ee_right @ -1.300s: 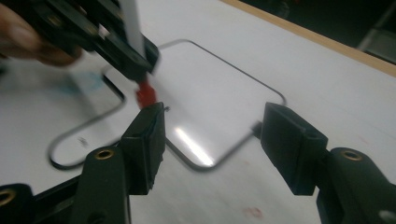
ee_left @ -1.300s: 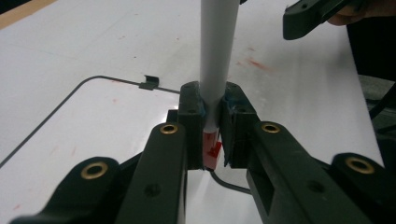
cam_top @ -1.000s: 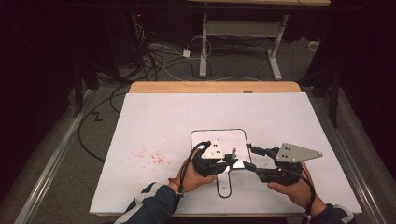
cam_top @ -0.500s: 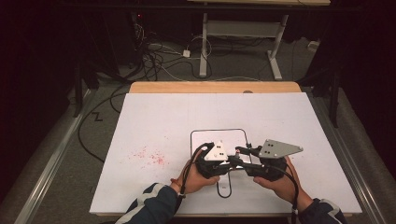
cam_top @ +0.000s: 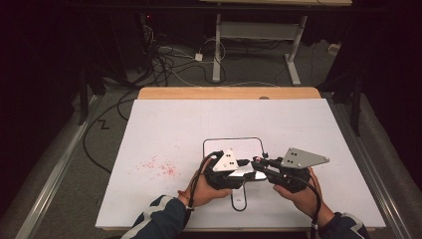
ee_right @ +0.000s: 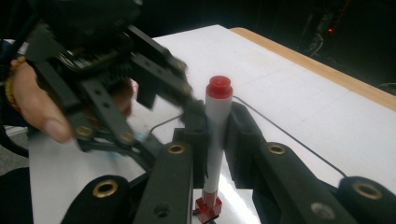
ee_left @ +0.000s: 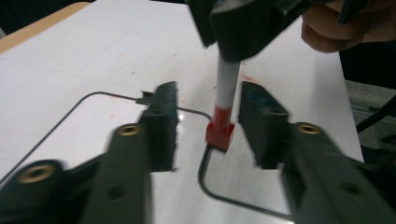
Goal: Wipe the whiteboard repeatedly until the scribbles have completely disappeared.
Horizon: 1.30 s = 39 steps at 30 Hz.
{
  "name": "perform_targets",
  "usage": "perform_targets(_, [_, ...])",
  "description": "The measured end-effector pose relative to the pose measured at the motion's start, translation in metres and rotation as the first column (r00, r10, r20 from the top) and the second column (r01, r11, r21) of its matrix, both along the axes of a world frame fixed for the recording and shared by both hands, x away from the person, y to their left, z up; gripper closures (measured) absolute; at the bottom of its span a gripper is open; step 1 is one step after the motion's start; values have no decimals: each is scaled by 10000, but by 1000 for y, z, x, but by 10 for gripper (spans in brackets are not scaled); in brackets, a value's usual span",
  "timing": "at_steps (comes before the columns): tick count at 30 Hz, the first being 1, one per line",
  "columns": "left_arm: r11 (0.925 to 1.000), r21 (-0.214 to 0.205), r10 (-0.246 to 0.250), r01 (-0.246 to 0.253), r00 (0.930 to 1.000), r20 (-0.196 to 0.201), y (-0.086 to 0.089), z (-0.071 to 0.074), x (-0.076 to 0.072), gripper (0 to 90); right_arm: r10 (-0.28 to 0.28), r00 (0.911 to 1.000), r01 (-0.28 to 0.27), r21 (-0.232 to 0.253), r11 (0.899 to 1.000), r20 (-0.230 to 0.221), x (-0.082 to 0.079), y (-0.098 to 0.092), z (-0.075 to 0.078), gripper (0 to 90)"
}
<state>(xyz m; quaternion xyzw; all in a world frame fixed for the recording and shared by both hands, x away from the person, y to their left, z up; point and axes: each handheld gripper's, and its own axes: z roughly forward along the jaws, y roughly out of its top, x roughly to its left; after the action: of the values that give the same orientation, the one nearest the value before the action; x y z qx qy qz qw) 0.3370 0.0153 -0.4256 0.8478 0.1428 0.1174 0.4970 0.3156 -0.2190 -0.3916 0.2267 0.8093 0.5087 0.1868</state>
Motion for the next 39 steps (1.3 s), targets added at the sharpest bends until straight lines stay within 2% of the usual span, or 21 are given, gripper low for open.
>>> perform_targets(3, [9985, 246, 478, -489, 9978, 450, 15, 5, -7, 370, -270, 9996, 271, -28, 9996, 48, 0, -5, 2, 806])
perform_targets(5, [9947, 522, 828, -882, 9917, 981, 27, 5, -13, 285, -362, 9993, 362, -53, 9993, -75, 1, -9, 2, 806])
perform_targets(8, [9886, 679, 1245, -1342, 9835, 1313, 49, 4, -19, 238, -592, 9982, 590, -163, 9981, -78, 0, -17, 3, 806])
perform_targets(10, [9829, 578, 1664, -1749, 9777, 1284, 63, 2, -21, 230, -823, 9966, 822, -171, 9965, -93, 0, -22, 4, 806])
perform_targets(13, [9806, 629, 1738, -1858, 9717, 1601, 81, -1, -21, 212, -1121, 9935, 1115, -309, 9933, -189, 1, -29, 5, 806])
perform_targets(14, [9640, 788, 2426, -2539, 9615, 1291, 88, -3, -24, 209, -1214, 9923, 1205, -357, 9921, -261, 1, -31, 6, 806])
perform_targets(16, [9530, 820, 2804, -2915, 9518, 1245, 100, -9, -26, 181, -1478, 9884, 1460, -495, 9880, -342, 3, -34, 7, 806])
perform_targets(18, [9494, 912, 2901, -3004, 9505, 1112, 111, -14, -28, 194, -1655, 9844, 1616, -642, 9848, -601, 6, -36, 7, 806])
perform_targets(20, [9395, 1075, 3120, -3254, 9419, 1243, 121, -17, -30, 194, -1887, 9783, 1820, -795, 9801, -860, 9, -38, 6, 806])
perform_targets(22, [9347, 1008, 3317, -3408, 9384, 970, 129, -19, -32, 194, -1989, 9720, 1883, -917, 9778, -1251, 14, -40, 4, 806])
perform_targets(26, [9257, 991, 3593, -3652, 9304, 718, 143, -24, -39, 194, -2237, 9554, 2073, -1016, 9730, -1928, 26, -40, -1, 806])
perform_targets(29, [9177, 1237, 3727, -3775, 9259, 611, 149, -28, -43, 194, -2252, 9452, 2031, -1144, 9725, -2365, 39, -37, -7, 806])
perform_targets(31, [9189, 1373, 3658, -3699, 9291, 544, 151, -30, -46, 194, -2335, 9354, 2072, -1234, 9705, -2657, 48, -35, -12, 806])
perform_targets(33, [9209, 1407, 3587, -3635, 9316, 591, 152, -31, -50, 193, -2573, 9287, 2309, -1262, 9647, -2671, 59, -34, -16, 806])
perform_targets(36, [9236, 1513, 3473, -3524, 9359, 598, 152, -32, -52, 192, -2639, 9166, 2412, -1110, 9641, -3004, 73, -33, -21, 805])
perform_targets(39, [9214, 1696, 3450, -3496, 9369, 566, 151, -33, -50, 192, -2695, 9050, 2540, -900, 9630, -3293, 85, -30, -27, 805])
